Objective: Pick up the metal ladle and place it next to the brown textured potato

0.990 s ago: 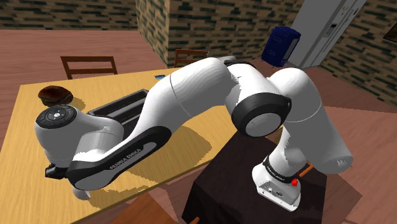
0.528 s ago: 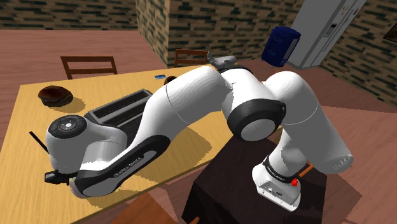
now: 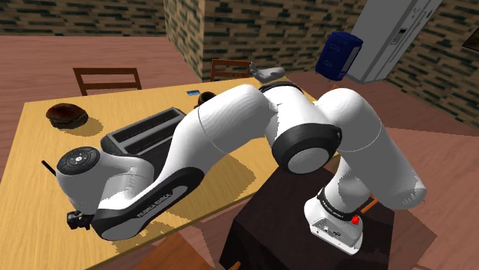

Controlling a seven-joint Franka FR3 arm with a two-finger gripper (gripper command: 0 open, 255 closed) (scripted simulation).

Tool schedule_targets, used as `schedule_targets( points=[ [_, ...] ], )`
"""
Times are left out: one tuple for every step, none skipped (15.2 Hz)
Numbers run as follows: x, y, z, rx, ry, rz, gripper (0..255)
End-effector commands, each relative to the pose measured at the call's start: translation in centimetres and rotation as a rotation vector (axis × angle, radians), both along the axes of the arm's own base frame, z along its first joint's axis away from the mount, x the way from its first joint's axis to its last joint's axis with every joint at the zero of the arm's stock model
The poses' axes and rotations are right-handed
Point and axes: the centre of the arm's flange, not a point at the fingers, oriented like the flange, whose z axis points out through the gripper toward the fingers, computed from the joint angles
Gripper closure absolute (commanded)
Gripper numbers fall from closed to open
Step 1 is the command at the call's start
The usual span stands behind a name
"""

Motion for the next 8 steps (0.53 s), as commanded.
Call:
schedule_targets(
  points=[
    [-0.3,-0.5,-0.5,-0.022,0.019,-0.002,0],
    [-0.3,-0.6,-0.4,-0.022,0.019,-0.002,0],
    [-0.1,-0.1,0.0,-0.022,0.019,-0.003,0],
    [-0.3,-0.1,1.3,-0.022,0.019,-0.003,0],
    [-0.5,-0.2,2.6,-0.022,0.019,-0.003,0],
    [-0.7,-0.3,3.9,-0.022,0.019,-0.003,0],
    [-0.8,-0.3,4.9,-0.022,0.019,-0.003,0],
    [-0.8,-0.3,4.9,-0.022,0.019,-0.003,0]
  ],
)
